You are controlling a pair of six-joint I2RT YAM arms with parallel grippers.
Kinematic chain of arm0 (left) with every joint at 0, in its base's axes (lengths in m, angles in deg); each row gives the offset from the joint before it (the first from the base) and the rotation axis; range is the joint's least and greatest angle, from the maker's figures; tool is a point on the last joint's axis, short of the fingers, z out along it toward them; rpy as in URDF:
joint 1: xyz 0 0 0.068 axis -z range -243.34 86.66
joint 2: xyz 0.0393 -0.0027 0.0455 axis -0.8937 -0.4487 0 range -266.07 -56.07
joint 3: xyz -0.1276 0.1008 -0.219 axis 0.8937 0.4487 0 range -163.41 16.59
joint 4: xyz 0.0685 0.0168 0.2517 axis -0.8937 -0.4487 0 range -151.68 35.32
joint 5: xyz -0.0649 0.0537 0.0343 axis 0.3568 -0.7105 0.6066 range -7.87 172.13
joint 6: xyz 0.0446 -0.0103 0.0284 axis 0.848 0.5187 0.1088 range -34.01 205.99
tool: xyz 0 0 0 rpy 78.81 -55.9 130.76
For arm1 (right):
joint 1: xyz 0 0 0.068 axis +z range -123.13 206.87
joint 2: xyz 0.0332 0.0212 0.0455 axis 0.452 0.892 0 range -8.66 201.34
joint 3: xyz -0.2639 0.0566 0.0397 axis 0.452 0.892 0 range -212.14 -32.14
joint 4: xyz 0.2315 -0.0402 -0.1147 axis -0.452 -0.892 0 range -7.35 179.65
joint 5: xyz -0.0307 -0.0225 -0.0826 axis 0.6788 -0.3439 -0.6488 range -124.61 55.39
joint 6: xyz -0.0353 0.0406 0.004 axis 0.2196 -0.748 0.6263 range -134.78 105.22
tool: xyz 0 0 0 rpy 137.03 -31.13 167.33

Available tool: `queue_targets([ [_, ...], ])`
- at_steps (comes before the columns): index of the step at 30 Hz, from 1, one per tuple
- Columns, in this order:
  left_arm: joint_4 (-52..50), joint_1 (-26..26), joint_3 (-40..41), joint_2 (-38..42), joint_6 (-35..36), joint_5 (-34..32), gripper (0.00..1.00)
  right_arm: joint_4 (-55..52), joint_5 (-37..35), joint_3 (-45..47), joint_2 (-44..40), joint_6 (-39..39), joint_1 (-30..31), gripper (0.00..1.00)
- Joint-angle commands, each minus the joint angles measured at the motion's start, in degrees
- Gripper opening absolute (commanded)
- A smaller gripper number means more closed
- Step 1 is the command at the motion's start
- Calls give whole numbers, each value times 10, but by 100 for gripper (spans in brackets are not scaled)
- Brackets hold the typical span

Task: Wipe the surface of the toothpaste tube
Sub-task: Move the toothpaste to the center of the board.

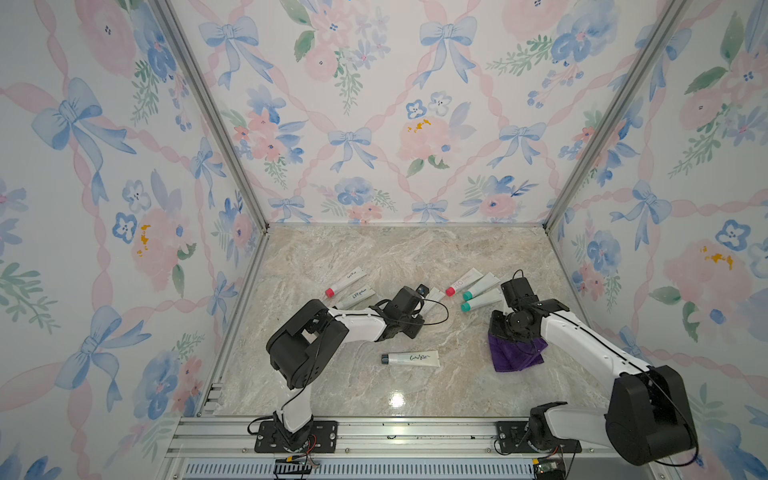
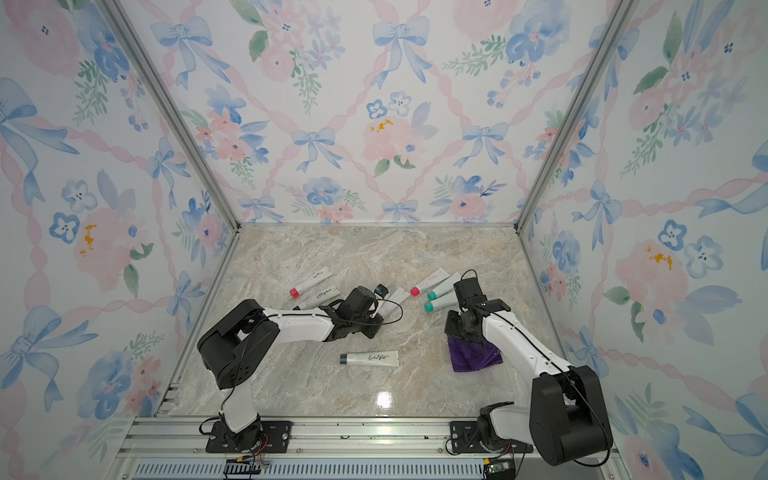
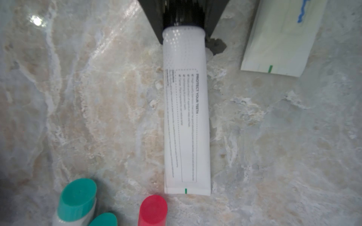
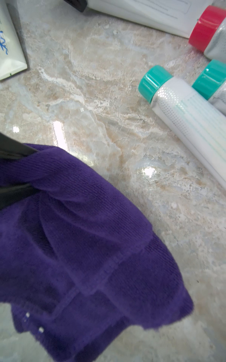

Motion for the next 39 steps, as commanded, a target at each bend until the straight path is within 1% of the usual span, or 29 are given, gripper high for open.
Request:
queue_targets([
  [1,-23,-10,-48,-35,-1,-6,25,-18,-3,6,-16,-5,10,20],
  [5,-40,-26,-121,-97,4,13,25,-11,-3,6,-12,-11,25,20],
  [9,-73,-27,-212,-167,19,22,25,-5,-7,3,0,-18,44,20],
  [13,-86,-27,-281,-216,25,31,25,1,-10,-1,5,-26,61,20],
  [15,-92,-27,-313,-236,25,48,26,-1,-13,-3,7,-28,66,20],
  [17,-95,-25,-337,-252,27,65,26,-3,-16,-4,8,-27,69,20],
  [19,-99,-24,-354,-264,27,69,27,-7,-19,-6,6,-27,68,20],
  [23,-102,-24,-365,-269,24,79,29,-10,-21,-4,2,-26,70,20],
  [25,-102,-24,-358,-260,21,79,36,-11,-21,-3,2,-25,70,20],
  [27,-102,-26,-344,-239,15,76,50,-12,-21,-3,0,-25,70,20],
  [29,-103,-31,-324,-207,7,61,60,-13,-22,-1,-3,-25,69,20],
  [32,-104,-44,-282,-143,-7,37,70,-13,-22,-1,-5,-22,69,20],
  [34,-106,-51,-248,-94,-18,21,74,-12,-23,2,-7,-20,70,20],
  [39,-123,-56,-132,30,-56,-26,75,-8,-18,9,-15,-18,69,21],
])
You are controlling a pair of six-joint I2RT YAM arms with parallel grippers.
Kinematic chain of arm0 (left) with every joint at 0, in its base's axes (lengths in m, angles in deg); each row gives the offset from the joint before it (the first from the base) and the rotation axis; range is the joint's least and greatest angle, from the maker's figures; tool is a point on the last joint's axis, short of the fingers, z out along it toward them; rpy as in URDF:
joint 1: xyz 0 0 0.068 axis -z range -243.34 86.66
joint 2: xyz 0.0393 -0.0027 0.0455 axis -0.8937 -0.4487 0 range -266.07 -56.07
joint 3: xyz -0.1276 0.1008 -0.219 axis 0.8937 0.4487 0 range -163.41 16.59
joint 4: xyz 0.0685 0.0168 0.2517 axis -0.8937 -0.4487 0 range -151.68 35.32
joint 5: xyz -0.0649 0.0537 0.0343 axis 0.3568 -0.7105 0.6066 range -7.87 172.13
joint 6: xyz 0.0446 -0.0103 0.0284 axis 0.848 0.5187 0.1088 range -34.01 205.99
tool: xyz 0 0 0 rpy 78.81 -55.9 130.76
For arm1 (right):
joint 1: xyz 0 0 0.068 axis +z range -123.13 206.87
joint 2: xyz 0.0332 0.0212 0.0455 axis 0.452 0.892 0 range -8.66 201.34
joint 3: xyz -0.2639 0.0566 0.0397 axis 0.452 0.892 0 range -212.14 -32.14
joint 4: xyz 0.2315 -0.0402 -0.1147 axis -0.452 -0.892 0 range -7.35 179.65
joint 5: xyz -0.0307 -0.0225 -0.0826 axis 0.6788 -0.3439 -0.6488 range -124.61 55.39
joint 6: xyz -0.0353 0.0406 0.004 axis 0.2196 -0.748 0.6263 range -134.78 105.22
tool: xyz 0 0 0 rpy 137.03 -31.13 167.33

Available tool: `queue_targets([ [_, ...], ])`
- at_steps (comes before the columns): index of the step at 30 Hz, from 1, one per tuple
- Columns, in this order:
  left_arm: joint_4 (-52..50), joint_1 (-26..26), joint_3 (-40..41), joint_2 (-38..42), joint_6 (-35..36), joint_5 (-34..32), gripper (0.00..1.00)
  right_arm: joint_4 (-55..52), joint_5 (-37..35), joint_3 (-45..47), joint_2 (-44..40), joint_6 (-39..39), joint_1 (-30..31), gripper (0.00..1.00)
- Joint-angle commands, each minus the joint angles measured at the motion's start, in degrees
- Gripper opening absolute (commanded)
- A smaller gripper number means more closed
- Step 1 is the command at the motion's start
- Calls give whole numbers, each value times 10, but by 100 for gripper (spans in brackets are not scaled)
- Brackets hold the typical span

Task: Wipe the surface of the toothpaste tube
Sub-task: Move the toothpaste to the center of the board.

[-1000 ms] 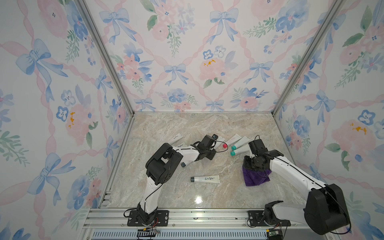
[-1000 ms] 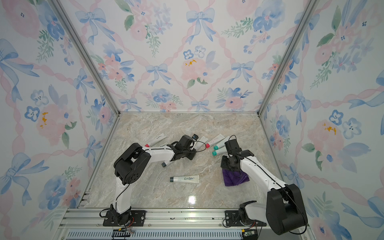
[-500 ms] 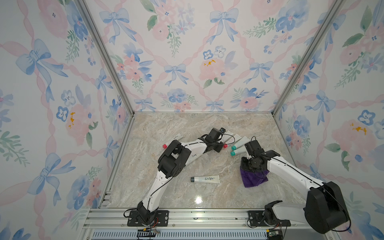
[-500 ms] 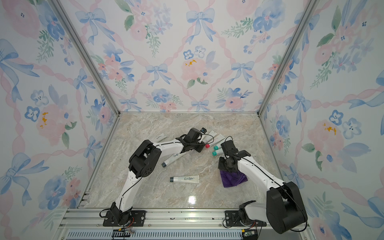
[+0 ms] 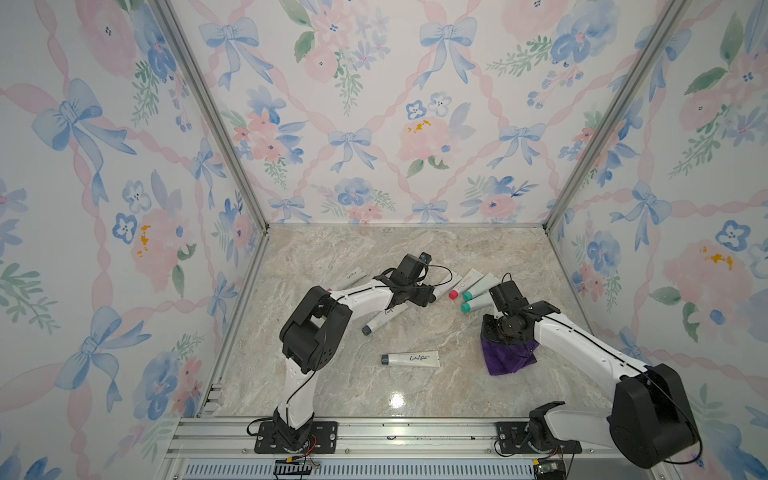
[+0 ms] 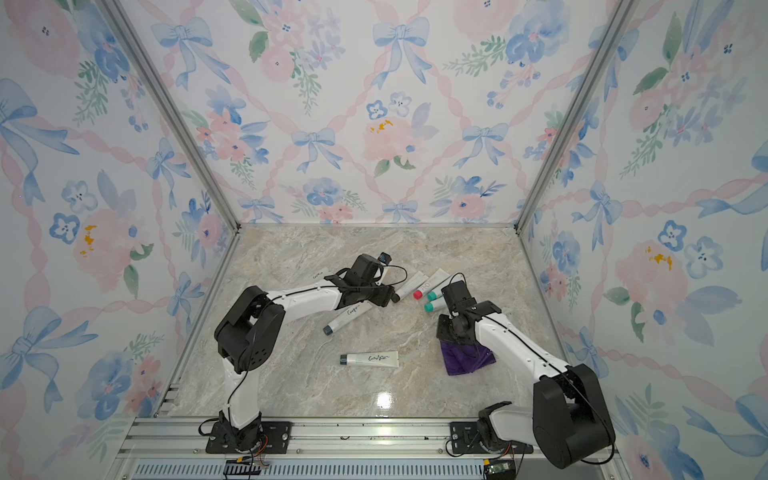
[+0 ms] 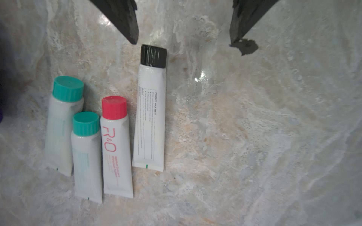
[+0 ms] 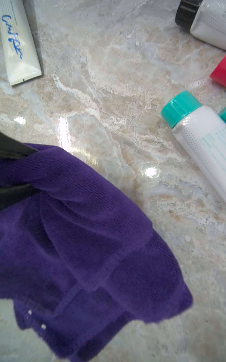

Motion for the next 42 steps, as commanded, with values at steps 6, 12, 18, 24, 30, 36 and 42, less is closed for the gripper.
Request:
queue_targets([
  [6,-19,25,225,208,-116,-43,75,-3,-2,13,-18,7,5,21],
  [12,-18,74,354,314,-181,-56,77,5,5,11,-10,7,6,21],
  [18,-18,100,414,351,-207,-51,78,6,6,5,-10,3,10,21],
  [24,-13,125,447,354,-228,-48,78,5,2,8,-15,4,12,21],
  [30,-3,161,470,367,-244,-47,78,10,2,10,-13,0,15,20],
  [36,3,184,489,383,-261,-43,73,15,2,12,-7,-2,18,20],
  [42,3,196,492,384,-262,-64,68,13,1,8,-4,-2,21,20],
])
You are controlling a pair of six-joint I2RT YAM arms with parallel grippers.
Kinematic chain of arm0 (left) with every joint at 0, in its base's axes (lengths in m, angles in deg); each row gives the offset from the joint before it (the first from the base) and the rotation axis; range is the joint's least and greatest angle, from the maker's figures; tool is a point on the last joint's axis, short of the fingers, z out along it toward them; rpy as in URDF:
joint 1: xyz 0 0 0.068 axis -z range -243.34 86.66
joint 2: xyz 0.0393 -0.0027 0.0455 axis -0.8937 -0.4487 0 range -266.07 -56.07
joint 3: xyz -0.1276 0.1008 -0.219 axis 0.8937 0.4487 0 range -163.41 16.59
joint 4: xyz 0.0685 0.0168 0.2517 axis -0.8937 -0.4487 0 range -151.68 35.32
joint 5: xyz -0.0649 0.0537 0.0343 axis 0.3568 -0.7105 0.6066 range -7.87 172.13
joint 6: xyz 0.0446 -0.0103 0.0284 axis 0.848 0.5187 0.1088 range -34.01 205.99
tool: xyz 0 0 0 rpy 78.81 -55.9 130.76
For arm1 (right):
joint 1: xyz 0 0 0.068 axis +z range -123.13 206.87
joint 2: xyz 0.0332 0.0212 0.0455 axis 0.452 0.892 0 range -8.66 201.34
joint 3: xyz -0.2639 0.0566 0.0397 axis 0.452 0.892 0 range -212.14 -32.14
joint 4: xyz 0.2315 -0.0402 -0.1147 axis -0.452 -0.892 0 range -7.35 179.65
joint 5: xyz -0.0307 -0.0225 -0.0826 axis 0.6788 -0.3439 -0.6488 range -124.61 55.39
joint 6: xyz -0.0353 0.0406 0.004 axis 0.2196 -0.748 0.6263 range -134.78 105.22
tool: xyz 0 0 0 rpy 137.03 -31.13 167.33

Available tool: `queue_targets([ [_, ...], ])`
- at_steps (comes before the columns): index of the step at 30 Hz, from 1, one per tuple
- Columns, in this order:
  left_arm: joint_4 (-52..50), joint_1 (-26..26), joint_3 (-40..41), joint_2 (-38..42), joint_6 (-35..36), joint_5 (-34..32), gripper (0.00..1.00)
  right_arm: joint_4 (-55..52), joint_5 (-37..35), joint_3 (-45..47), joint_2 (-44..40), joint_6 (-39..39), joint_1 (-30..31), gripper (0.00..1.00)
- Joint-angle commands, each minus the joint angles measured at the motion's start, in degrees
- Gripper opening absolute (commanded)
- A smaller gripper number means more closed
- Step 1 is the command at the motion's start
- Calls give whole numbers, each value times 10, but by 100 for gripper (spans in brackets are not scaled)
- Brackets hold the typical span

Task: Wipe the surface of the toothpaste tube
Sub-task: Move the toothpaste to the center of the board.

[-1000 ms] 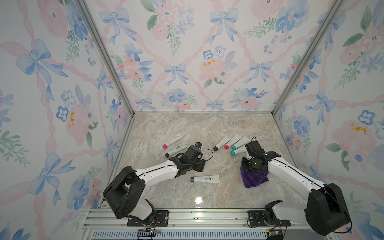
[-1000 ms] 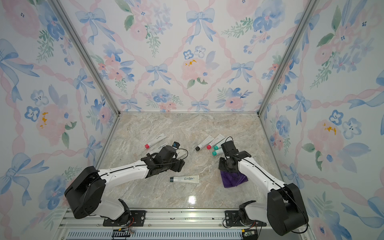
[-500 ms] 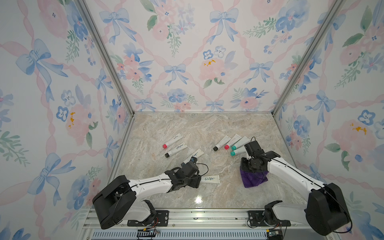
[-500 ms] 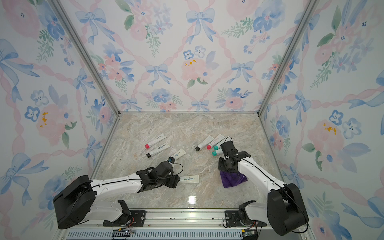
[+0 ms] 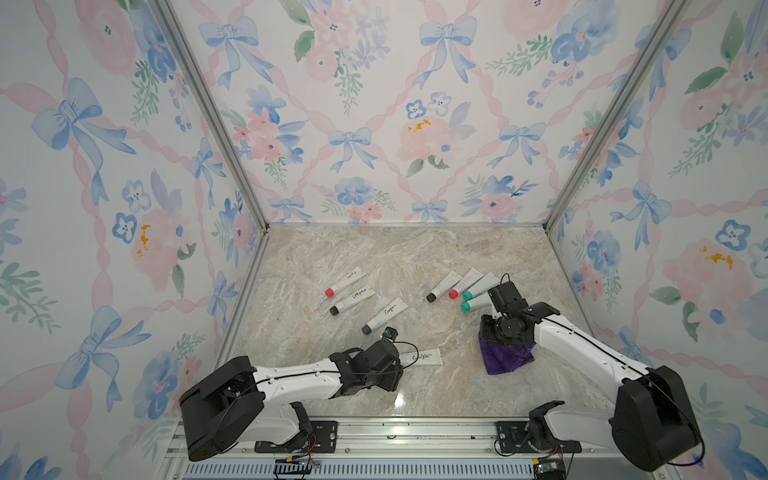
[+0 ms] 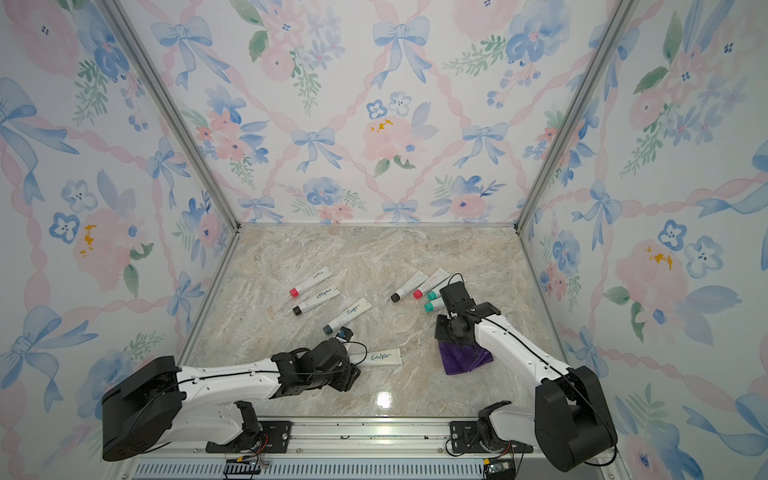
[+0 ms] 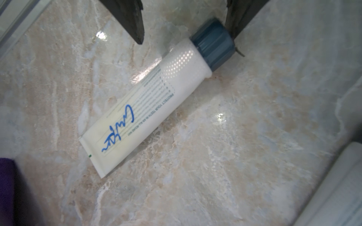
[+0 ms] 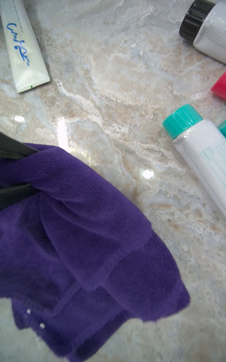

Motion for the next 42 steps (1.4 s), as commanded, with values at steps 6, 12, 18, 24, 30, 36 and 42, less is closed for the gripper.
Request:
queue_targets([
  [6,18,34,-17,-9,-11,-8,69,0,-3,-1,5,-4,9,20],
  [12,34,73,-54,-47,-20,16,67,2,-4,0,9,-7,11,20],
  [18,29,79,-47,-47,-25,-2,67,-1,-7,0,4,-5,11,20],
  [24,20,60,-50,-58,-1,-23,69,-4,-7,-2,6,-6,12,20],
  [30,20,32,-65,-96,38,-25,70,-10,-12,-2,1,-4,12,20],
  [36,21,32,-85,-122,85,-3,67,-13,-14,-7,4,-4,12,20],
  [42,23,50,-98,-132,118,33,55,-20,-15,-18,11,-3,11,20],
])
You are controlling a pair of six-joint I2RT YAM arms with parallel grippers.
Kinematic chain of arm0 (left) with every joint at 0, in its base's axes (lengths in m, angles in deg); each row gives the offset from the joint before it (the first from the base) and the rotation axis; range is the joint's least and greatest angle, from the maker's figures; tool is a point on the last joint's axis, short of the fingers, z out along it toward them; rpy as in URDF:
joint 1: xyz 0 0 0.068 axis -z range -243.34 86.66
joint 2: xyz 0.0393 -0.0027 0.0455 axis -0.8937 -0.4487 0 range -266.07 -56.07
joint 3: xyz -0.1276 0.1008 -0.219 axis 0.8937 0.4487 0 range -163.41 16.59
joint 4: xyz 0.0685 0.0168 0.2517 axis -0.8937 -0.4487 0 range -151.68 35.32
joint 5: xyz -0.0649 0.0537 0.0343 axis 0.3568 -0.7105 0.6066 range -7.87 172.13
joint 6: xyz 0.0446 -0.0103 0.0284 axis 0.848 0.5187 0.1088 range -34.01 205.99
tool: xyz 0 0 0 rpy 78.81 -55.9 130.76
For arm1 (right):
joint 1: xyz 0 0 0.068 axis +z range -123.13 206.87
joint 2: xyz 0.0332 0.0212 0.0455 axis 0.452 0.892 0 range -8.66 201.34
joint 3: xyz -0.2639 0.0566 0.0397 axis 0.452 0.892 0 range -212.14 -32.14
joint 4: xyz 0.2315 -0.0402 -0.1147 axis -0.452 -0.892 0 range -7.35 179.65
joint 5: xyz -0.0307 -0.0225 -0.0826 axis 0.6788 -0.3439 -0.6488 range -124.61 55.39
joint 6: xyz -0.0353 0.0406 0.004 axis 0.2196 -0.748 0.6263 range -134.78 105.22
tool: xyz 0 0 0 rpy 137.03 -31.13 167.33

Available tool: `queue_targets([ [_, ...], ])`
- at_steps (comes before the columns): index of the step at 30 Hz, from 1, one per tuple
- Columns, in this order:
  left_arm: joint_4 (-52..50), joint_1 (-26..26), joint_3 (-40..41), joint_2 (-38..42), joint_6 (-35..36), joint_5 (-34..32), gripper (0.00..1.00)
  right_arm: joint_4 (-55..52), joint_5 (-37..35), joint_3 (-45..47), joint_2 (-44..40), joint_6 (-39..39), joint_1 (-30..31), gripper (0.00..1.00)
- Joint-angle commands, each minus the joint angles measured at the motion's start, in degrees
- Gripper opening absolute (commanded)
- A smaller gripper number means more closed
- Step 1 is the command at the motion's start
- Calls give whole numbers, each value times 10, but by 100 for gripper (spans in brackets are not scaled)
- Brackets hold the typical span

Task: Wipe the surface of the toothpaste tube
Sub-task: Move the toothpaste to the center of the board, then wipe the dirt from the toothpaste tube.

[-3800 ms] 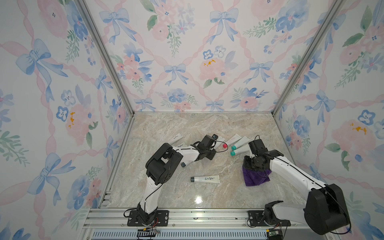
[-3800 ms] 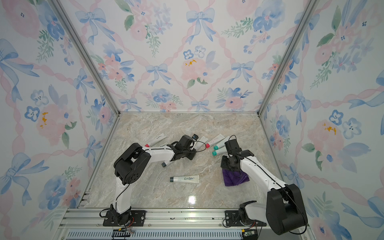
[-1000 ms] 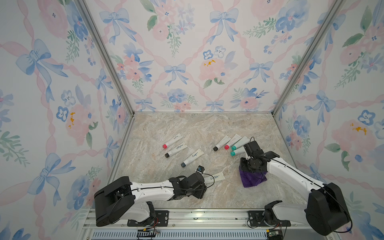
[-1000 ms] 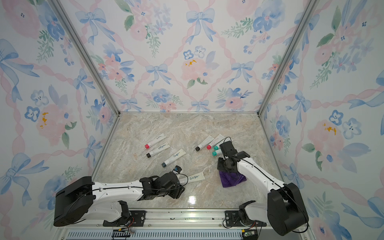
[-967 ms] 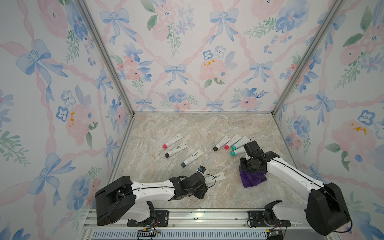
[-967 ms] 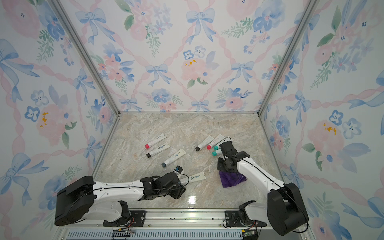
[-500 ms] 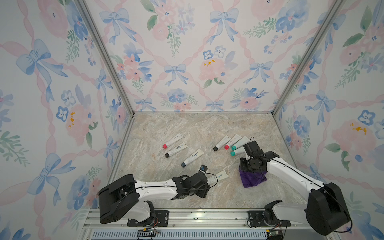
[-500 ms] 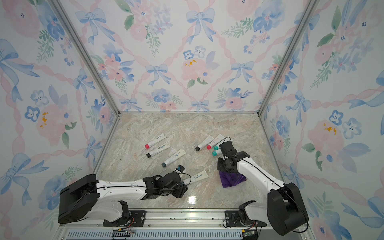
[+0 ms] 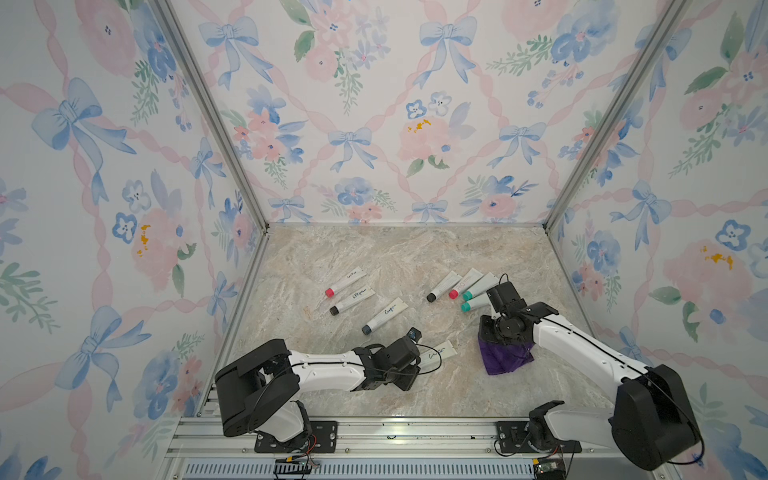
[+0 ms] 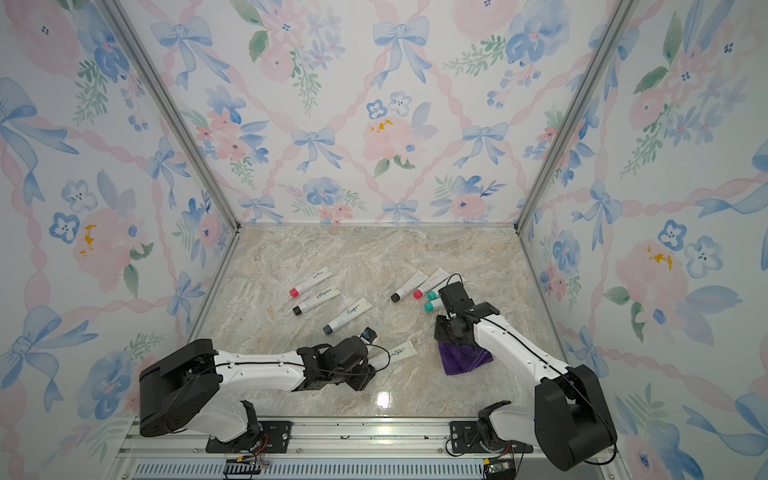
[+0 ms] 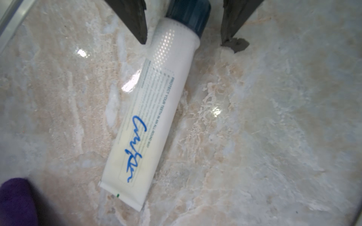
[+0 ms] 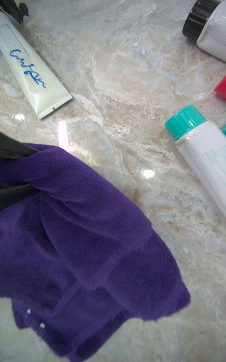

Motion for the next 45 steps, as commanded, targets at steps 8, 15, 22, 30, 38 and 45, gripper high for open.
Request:
queue_targets([
  [8,15,48,-34,-72,76,61,29,-33,-14,-34,7,4,4,20],
  [15,40,51,-78,-118,131,78,26,-34,18,-20,-3,6,0,20],
  [22,54,50,-123,-165,164,91,28,-10,110,5,2,6,0,20],
  [30,70,40,-134,-179,169,87,44,27,155,29,32,-8,8,20],
  [38,90,21,-121,-163,168,95,47,28,163,32,35,-14,12,19],
  [45,91,9,-132,-169,175,112,24,31,163,38,28,-19,14,19],
])
